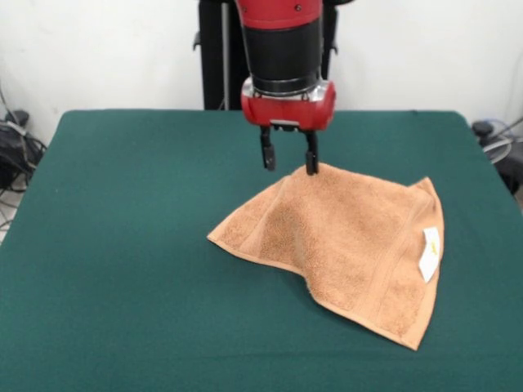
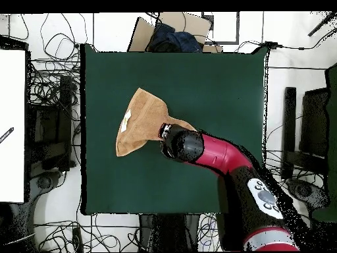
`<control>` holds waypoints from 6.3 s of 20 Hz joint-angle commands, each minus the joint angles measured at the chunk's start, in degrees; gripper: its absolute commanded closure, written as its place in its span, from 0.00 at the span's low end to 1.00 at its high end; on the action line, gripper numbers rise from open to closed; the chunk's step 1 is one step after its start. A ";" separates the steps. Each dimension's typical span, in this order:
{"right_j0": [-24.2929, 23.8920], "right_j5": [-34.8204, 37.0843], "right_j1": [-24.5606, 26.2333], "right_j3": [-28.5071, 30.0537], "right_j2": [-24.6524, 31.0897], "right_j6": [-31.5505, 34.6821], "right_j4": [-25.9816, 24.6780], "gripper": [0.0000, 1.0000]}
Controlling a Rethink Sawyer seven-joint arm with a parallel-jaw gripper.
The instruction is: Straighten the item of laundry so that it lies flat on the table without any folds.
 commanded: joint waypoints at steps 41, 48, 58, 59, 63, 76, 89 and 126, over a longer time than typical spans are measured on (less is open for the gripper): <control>-1.98 0.05 8.92 -5.27 2.33 2.07 -15.04 0.00; 0.07 -0.32 10.67 -6.77 0.78 3.71 -14.61 0.00; 0.98 0.46 12.99 -7.98 -0.17 3.99 -14.18 0.00; 0.96 0.62 13.16 -8.24 -0.12 3.85 -14.17 0.00; 1.98 0.98 15.77 -10.14 -2.49 3.78 -15.46 0.00; 0.33 -2.59 21.47 -12.65 -1.15 2.08 -16.31 0.00; 2.63 -4.53 20.68 -10.34 -2.32 4.69 -15.38 0.00; -2.28 5.46 6.31 -1.45 -0.83 -0.60 -14.28 1.00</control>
